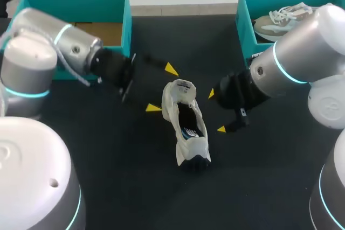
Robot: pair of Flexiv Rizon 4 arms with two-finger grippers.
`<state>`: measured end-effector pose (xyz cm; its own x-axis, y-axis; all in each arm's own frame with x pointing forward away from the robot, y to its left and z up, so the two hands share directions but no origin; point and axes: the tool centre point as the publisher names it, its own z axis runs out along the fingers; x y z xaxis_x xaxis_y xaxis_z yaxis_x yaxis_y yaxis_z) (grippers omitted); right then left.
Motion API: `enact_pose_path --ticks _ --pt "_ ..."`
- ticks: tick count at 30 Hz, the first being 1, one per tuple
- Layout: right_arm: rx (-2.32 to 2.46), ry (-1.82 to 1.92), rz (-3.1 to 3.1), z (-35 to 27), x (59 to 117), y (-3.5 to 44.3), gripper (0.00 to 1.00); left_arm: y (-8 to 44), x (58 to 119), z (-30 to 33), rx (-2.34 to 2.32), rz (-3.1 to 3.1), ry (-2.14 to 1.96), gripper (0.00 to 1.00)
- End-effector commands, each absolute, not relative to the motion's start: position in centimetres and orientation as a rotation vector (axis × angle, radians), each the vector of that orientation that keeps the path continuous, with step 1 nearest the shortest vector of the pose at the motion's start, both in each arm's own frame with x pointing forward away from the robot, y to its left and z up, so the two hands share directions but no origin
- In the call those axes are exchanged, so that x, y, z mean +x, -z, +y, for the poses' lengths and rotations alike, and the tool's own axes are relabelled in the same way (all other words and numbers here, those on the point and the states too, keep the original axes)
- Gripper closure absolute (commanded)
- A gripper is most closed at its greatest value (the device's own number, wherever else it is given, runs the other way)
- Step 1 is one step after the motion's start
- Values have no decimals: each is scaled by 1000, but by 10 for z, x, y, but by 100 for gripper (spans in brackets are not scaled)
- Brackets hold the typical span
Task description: Take the shoe out of the shoebox, open the shoe tongue, remove and reinsert the insole, then place the shoe into the shoebox
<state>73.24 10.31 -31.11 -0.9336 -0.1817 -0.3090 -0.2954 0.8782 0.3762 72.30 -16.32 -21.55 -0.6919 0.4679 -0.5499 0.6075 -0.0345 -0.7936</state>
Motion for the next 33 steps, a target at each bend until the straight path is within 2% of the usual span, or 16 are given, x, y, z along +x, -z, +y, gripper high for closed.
enact_pose_path --ticks 1,14,18,23,30,31,33 --pt "-342 -584 2800 81 731 282 0 210 728 -159 1512 2240 1758 0" --pt "-388 -709 2818 30 736 216 0 210 728 -159 1512 2240 1758 0" --pt "-396 -649 2883 13 733 196 0 210 728 -159 1512 2240 1758 0" --pt "-366 -576 2936 -4 730 171 0 226 728 -149 1615 2392 1528 0" --pt "-356 -562 2942 -6 730 170 0 216 753 -138 1768 2473 1206 0" --pt "-356 -562 2942 -6 730 170 0 212 755 -138 1783 2473 1171 3" --pt "-356 -562 2942 -6 730 170 0 202 759 -141 1816 2466 1147 32"
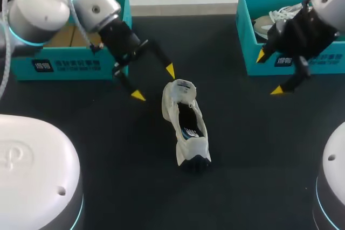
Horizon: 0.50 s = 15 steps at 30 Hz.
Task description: Take the shoe out of the shoebox, open the shoe tongue, remove and reinsert the insole, then place the shoe into the shoebox
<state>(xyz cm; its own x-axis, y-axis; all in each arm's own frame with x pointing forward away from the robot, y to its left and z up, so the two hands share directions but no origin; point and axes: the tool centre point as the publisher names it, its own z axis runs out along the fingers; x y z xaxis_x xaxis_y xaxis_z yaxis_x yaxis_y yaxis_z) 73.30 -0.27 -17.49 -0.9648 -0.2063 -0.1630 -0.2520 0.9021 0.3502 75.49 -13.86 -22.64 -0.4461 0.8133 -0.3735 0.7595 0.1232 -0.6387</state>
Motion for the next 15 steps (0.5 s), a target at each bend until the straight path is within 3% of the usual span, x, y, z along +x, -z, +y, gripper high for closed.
enact_pose_path --ticks 1,2,4,5,15 --pt "-356 -562 2942 -6 730 170 0 197 762 -142 -1690 -2255 -1042 50" --pt "-356 -562 2942 -6 730 170 0 195 764 -145 -1705 -2227 -1031 60" --pt "-356 -562 2942 -6 730 170 0 188 767 -149 -1752 -2169 -1004 90" --pt "-356 -562 2942 -6 730 170 0 186 768 -152 -1779 -2155 -978 100" --pt "-356 -562 2942 -6 730 170 0 188 772 -188 -1970 -2095 -769 100"
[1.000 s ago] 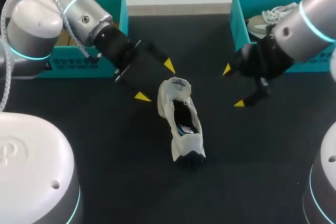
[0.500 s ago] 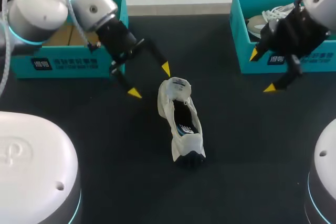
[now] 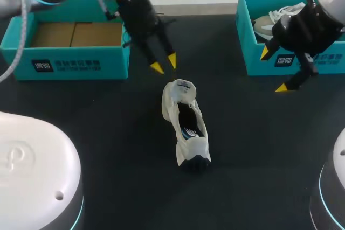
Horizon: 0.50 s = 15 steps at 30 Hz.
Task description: Take the shoe out of the shoebox, open the shoe tongue, remove and reinsert the insole, then place the shoe into the shoebox
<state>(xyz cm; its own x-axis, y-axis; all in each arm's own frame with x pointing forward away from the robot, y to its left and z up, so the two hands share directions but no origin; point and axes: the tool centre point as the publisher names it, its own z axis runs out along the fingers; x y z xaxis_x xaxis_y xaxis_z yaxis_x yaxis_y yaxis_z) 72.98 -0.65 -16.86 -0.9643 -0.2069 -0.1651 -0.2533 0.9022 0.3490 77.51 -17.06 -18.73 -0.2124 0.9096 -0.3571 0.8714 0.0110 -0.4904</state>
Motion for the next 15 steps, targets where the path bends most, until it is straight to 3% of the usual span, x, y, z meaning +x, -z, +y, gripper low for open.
enact_pose_path --ticks 1,15 --pt "-356 -562 2942 -6 730 170 0 188 770 -191 -1984 -2089 -762 100" --pt "-356 -562 2942 -6 730 170 0 223 740 -202 -2084 -2037 -644 100"
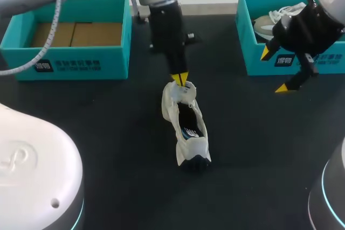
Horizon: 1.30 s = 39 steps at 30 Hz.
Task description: Take the shoe out of the shoebox, open the shoe tongue, remove and reinsert the insole, then place the shoe into the shoebox
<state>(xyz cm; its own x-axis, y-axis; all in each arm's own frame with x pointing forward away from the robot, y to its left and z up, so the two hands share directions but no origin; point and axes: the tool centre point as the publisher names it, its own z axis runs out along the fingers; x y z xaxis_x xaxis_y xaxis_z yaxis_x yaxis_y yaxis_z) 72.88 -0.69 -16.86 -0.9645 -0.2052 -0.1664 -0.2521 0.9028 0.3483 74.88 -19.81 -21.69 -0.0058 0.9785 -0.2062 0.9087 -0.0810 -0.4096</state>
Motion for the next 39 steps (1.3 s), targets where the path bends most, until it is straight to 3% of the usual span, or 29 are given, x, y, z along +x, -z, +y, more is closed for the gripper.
enact_pose_path --ticks 1,19,39 --pt "-356 -562 2942 -6 730 170 0 226 738 -203 -2070 -2063 -636 100" --pt "-356 -562 2942 -6 730 170 0 229 736 -204 -2060 -2083 -636 100" --pt "-356 -562 2942 -6 730 170 0 310 727 -222 -2275 -1953 -382 100"
